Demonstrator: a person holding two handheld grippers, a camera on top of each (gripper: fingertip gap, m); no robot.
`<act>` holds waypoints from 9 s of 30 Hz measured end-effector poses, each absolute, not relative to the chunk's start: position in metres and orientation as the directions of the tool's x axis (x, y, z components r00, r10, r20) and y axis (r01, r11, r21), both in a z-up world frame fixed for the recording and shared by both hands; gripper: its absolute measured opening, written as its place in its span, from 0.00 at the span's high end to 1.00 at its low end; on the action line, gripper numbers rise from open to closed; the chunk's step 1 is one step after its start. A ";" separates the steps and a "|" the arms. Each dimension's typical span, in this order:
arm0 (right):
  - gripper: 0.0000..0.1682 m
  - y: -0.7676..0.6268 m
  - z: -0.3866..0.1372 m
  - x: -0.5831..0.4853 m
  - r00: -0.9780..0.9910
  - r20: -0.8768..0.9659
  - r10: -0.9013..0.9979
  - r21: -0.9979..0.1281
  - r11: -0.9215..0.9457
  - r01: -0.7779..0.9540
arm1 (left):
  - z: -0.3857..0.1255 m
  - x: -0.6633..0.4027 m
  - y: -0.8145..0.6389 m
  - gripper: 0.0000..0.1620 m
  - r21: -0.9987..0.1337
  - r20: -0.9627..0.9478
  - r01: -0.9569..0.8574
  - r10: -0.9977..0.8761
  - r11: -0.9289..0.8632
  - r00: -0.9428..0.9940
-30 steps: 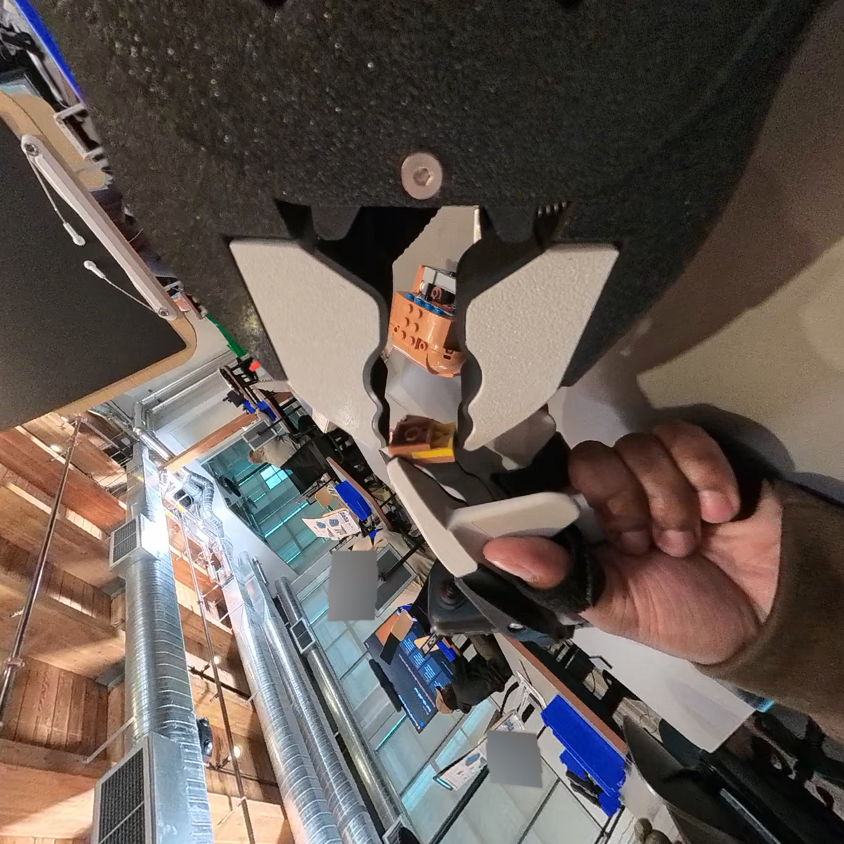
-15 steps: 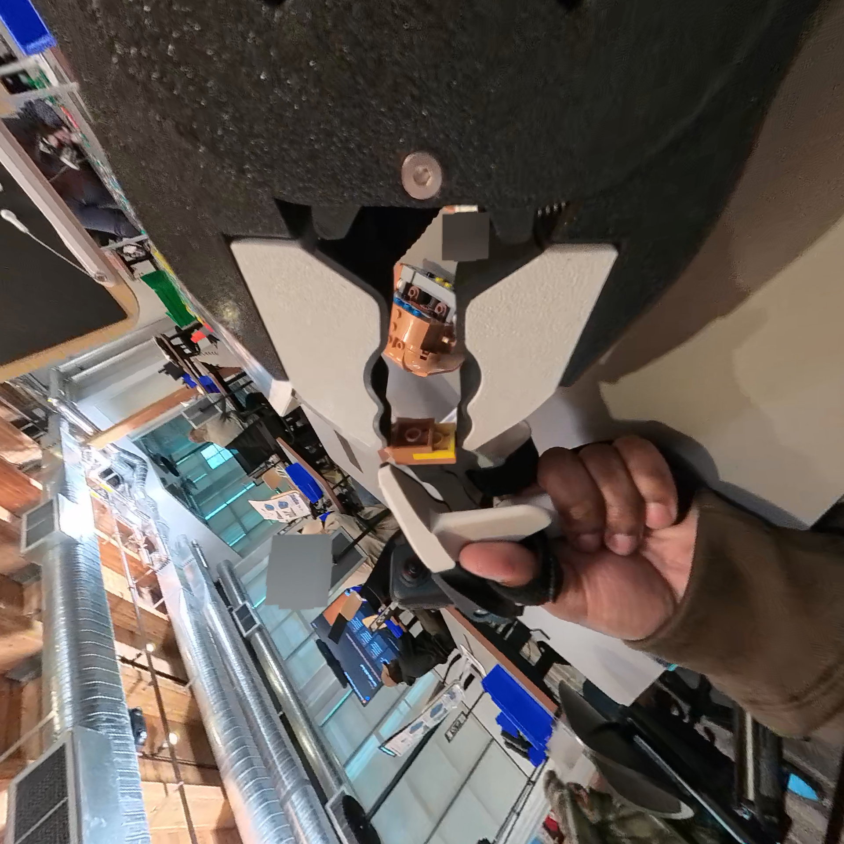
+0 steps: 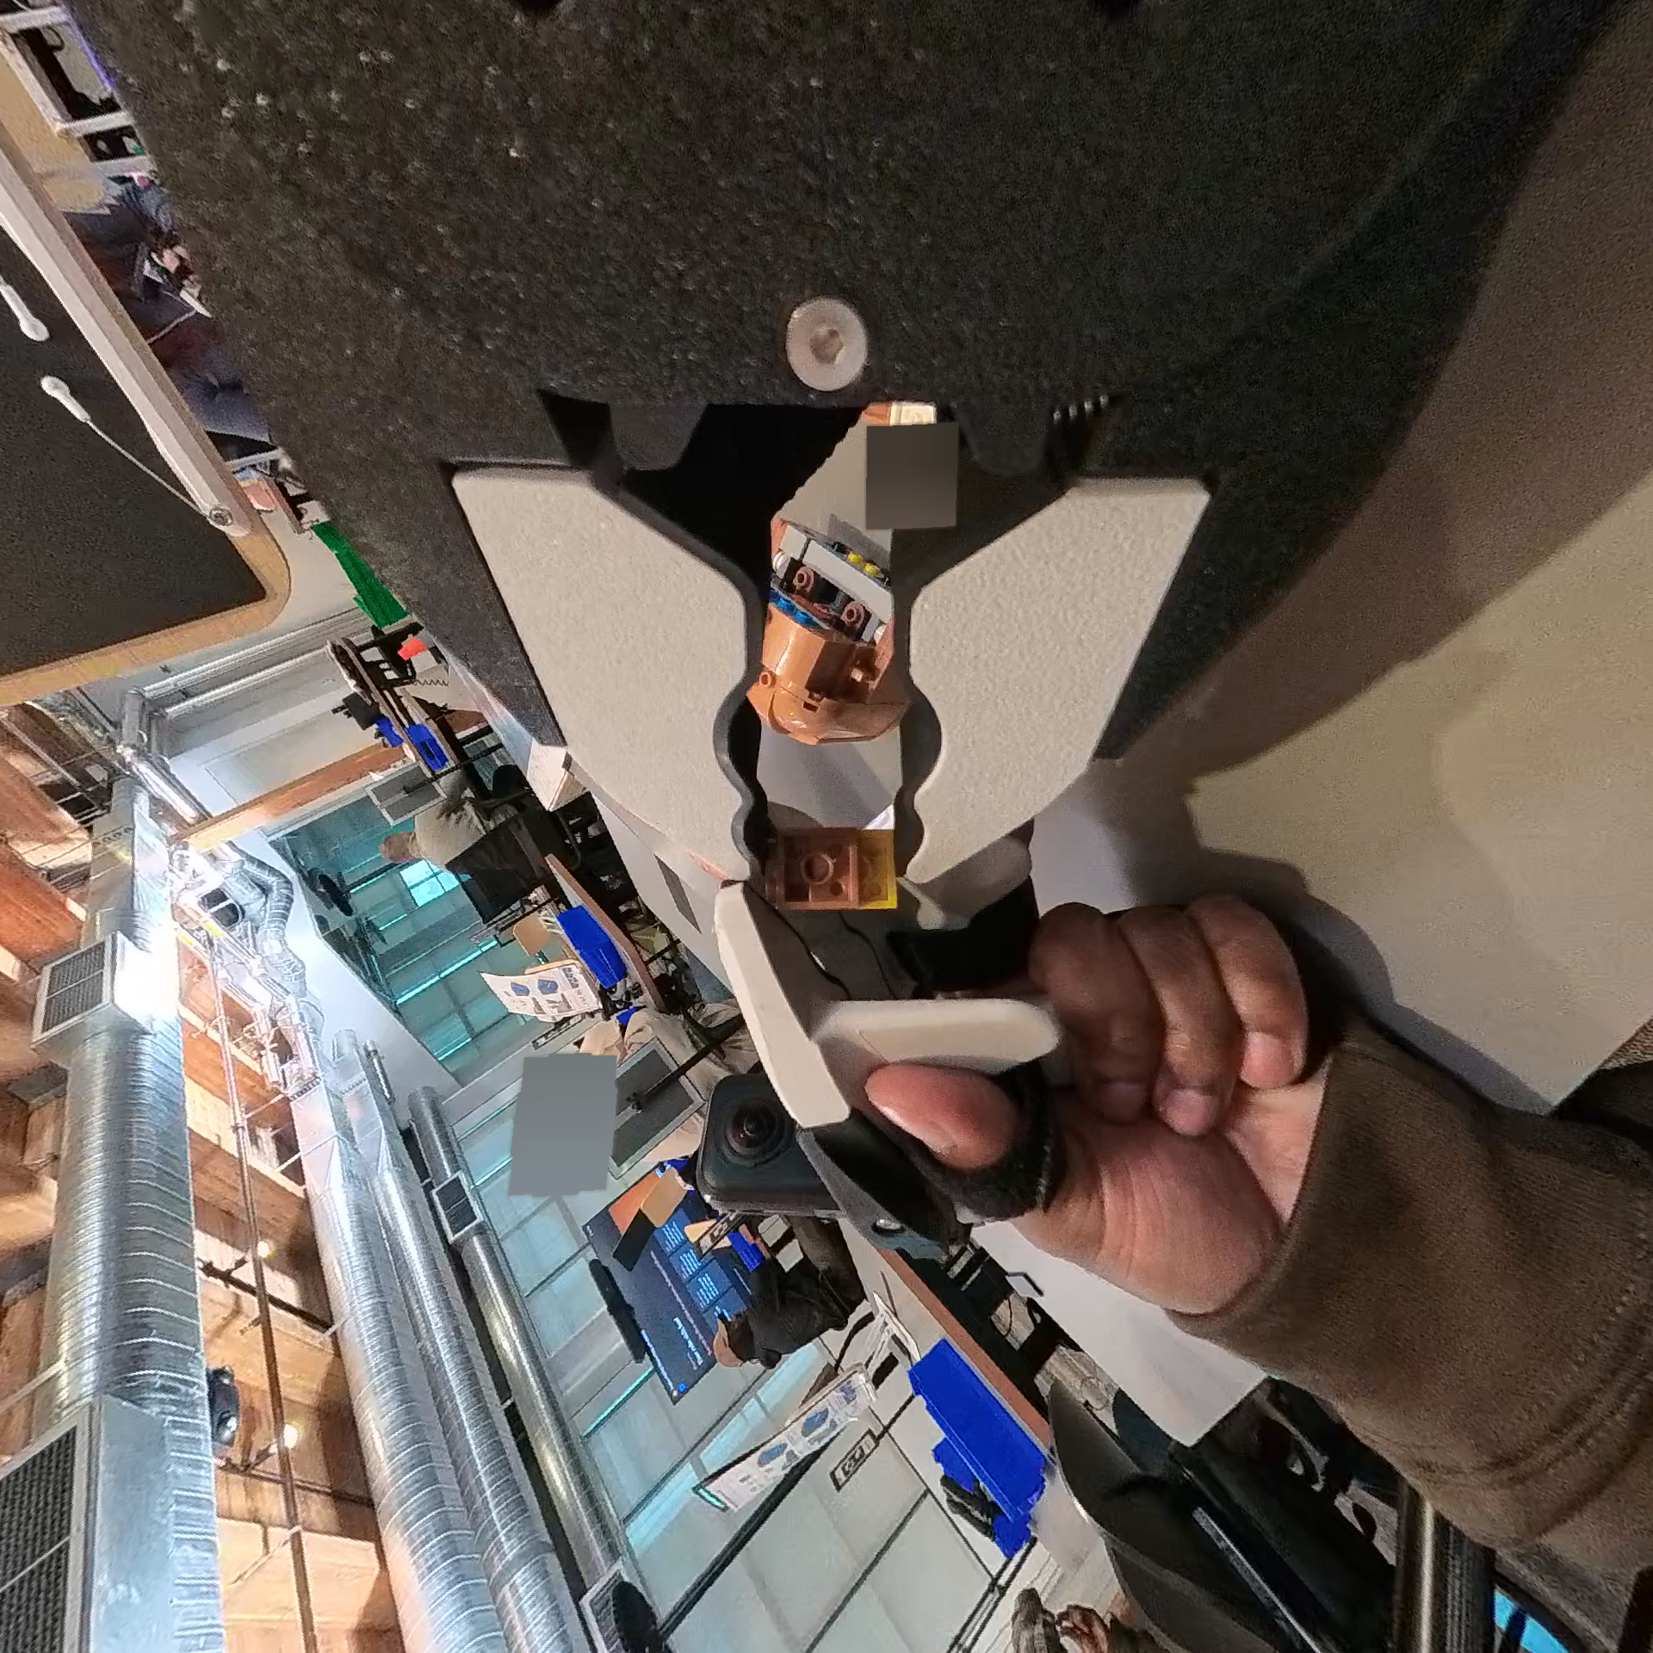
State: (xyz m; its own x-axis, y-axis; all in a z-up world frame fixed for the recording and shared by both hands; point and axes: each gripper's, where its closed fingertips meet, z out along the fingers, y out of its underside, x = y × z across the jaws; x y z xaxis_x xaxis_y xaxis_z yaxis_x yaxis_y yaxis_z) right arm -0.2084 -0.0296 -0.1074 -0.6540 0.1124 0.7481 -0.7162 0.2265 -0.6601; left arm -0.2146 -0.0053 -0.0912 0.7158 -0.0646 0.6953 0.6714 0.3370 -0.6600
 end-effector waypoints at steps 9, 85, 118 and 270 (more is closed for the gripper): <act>0.85 -0.028 -0.103 -0.213 -0.626 0.765 0.152 -0.643 0.235 -0.729 | -0.088 -0.222 -0.013 0.96 -0.625 0.710 0.671 -0.067 0.398 0.701; 0.91 -0.012 -0.090 -0.185 -0.843 0.535 -0.056 -0.845 -0.008 -0.535 | -0.090 -0.188 0.008 0.89 -0.687 0.672 0.693 -0.175 0.218 0.720; 0.94 -0.017 -0.097 -0.201 -0.663 0.745 0.071 -0.665 0.159 -0.730 | -0.097 -0.202 -0.005 0.86 -0.712 0.672 0.661 -0.043 0.238 0.739; 0.85 -0.021 -0.093 -0.234 -0.695 0.655 0.295 -0.754 0.311 -0.578 | -0.092 -0.227 -0.007 0.86 -0.645 0.715 0.630 0.050 0.432 0.698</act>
